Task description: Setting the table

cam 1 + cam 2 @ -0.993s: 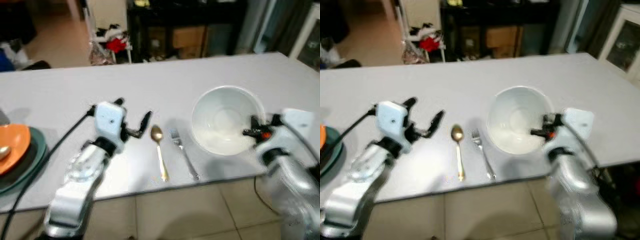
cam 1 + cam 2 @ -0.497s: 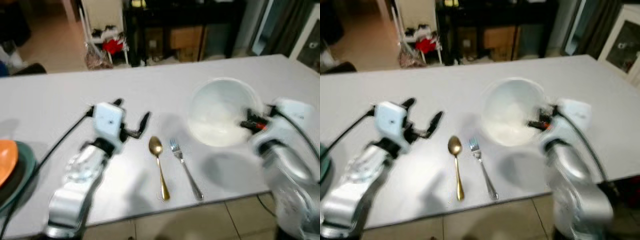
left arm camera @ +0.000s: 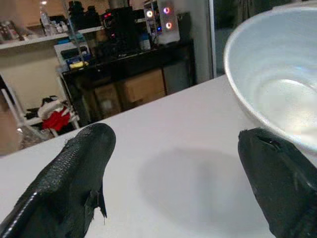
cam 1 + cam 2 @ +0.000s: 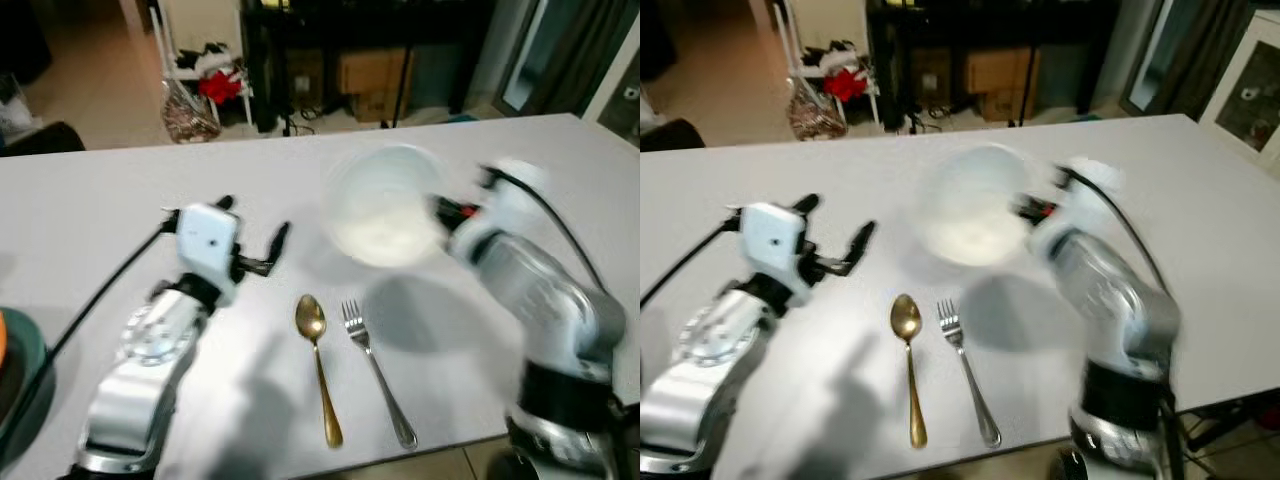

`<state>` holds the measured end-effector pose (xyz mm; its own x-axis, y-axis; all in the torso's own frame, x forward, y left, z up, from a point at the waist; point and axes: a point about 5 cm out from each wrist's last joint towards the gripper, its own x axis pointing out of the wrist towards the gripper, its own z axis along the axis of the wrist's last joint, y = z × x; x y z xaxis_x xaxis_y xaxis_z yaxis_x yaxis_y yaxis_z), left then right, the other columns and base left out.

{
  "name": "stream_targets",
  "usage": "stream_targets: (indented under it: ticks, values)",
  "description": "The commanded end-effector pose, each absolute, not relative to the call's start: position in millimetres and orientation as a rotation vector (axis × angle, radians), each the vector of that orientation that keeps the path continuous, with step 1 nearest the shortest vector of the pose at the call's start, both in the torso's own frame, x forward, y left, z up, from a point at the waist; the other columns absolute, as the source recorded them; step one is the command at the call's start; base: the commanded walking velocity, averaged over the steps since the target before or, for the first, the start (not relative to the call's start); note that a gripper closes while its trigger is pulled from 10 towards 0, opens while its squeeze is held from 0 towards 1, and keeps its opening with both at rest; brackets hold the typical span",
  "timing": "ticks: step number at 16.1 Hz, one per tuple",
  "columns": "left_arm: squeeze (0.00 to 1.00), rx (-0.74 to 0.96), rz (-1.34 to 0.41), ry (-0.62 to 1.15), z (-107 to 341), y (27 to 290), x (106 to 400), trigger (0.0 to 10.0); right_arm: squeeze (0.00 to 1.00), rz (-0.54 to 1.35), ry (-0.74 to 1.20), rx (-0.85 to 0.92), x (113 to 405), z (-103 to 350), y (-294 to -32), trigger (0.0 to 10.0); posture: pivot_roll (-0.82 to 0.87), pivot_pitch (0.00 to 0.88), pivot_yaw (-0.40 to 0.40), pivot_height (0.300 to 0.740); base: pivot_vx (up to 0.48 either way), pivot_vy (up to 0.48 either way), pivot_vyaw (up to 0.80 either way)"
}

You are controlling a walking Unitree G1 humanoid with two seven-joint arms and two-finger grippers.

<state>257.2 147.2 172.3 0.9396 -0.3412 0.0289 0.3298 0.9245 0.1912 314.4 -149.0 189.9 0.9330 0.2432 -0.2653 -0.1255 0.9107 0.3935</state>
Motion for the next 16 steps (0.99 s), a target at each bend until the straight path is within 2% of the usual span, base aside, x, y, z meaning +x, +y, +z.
stream_targets:
  ticks: [1, 5, 11, 16]
  values:
    - [0.05, 0.188, -0.366, -0.061, 173, 144, 254, 10.0, 0.00, 0.147, 0.344, 0.402, 319, 187, -165, 10.0, 0.08, 0.000, 0.004, 0.740, 0.000, 0.000, 0.00]
    - [0.04, 0.222, -0.373, -0.049, 173, 154, 252, 10.0, 0.00, 0.244, 0.493, 0.388, 338, 177, -153, 10.0, 0.10, 0.000, -0.004, 0.740, 0.000, 0.000, 0.00]
    - [0.05, 0.265, -0.412, -0.029, 176, 166, 246, 10.0, 0.00, 0.217, 0.515, 0.419, 374, 171, -147, 10.0, 0.14, 0.000, 0.000, 0.740, 0.000, 0.000, 0.00]
    - [0.04, 0.292, -0.444, -0.004, 178, 171, 238, 10.0, 0.00, 0.218, 0.524, 0.444, 397, 166, -120, 10.0, 0.18, 0.000, -0.001, 0.740, 0.000, 0.000, 0.00]
